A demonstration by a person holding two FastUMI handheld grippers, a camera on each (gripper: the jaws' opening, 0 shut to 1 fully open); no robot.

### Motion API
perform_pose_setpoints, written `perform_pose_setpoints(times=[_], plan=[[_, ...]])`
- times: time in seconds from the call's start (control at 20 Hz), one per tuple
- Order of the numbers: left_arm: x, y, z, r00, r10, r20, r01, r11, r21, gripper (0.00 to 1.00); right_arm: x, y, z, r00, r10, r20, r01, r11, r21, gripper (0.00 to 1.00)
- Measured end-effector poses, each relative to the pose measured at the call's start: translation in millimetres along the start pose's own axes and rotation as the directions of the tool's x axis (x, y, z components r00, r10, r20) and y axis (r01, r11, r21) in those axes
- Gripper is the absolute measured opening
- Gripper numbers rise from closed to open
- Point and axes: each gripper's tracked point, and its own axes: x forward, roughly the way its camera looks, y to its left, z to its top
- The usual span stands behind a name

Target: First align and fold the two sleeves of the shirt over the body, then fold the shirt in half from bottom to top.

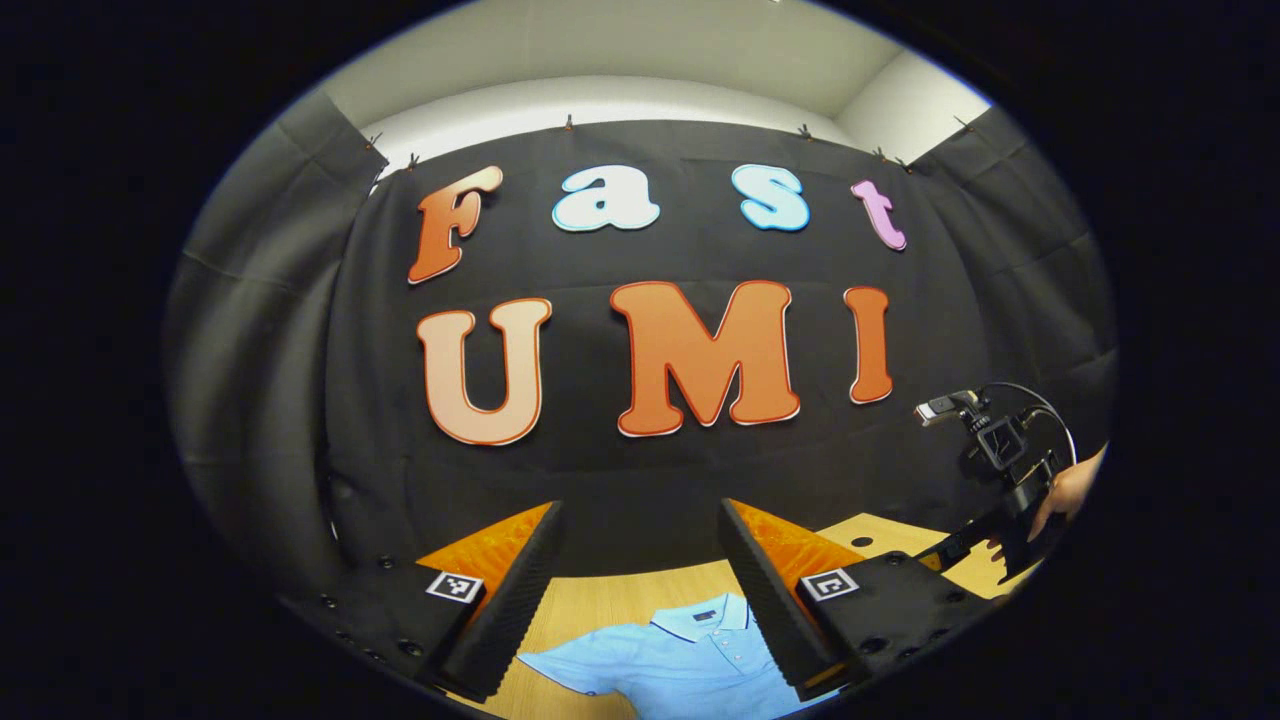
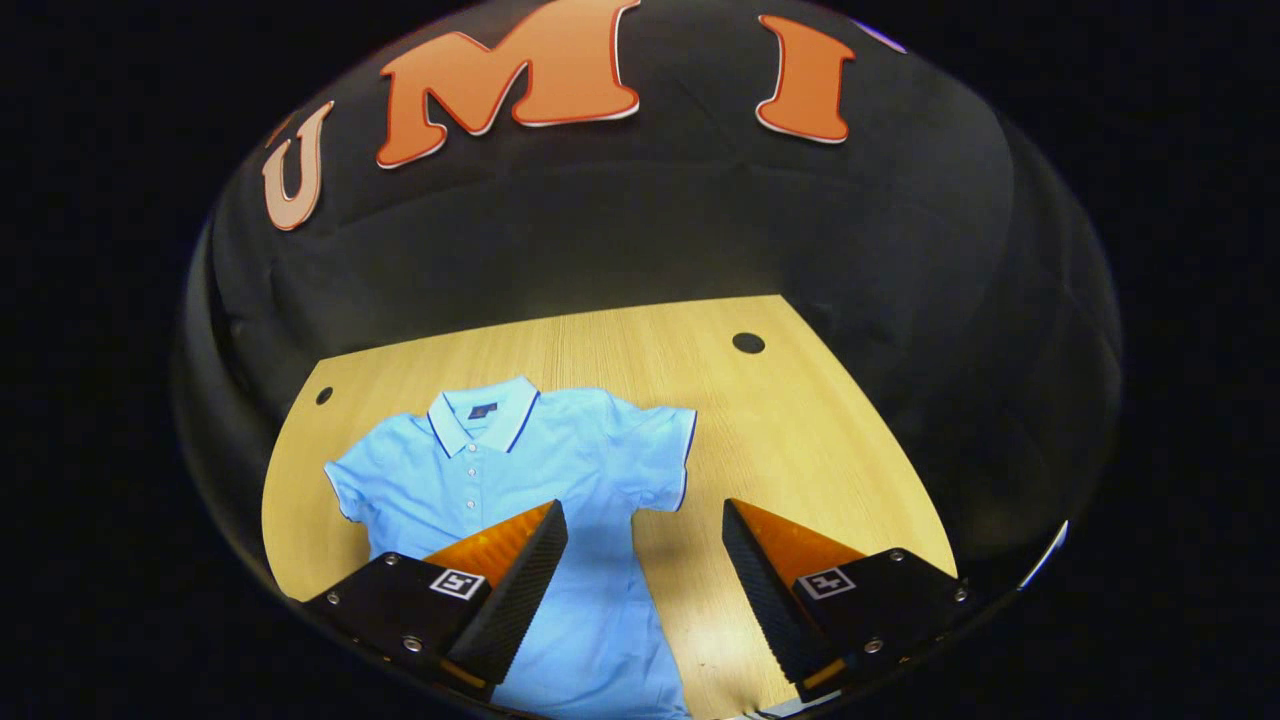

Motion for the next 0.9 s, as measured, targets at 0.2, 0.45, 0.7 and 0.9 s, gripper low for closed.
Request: perform_pose_setpoints(times=[0.2, 0.45, 0.7, 0.9], plan=[[-2, -2, -8, 0.996, 0.074, -0.046, -0.073, 0.997, 0.024, 0.99, 43, -10, 0, 0.996, 0.024, -0.085, -0.026, 0.999, -0.020, 0.96], [-5, 2, -14, 0.983, 0.170, -0.073, -0.164, 0.983, 0.085, 0.99, 98, -18, -2, 0.982, 0.023, -0.188, -0.030, 0.999, -0.035, 0.93], [-17, 3, -18, 0.962, 0.258, -0.094, -0.248, 0.963, 0.102, 1.00, 137, -14, -7, 0.964, 0.042, -0.264, -0.053, 0.998, -0.035, 0.90], [-24, 3, -17, 0.946, 0.309, -0.102, -0.296, 0.947, 0.128, 0.99, 165, -21, -11, 0.952, 0.021, -0.304, -0.035, 0.998, -0.042, 0.85]])
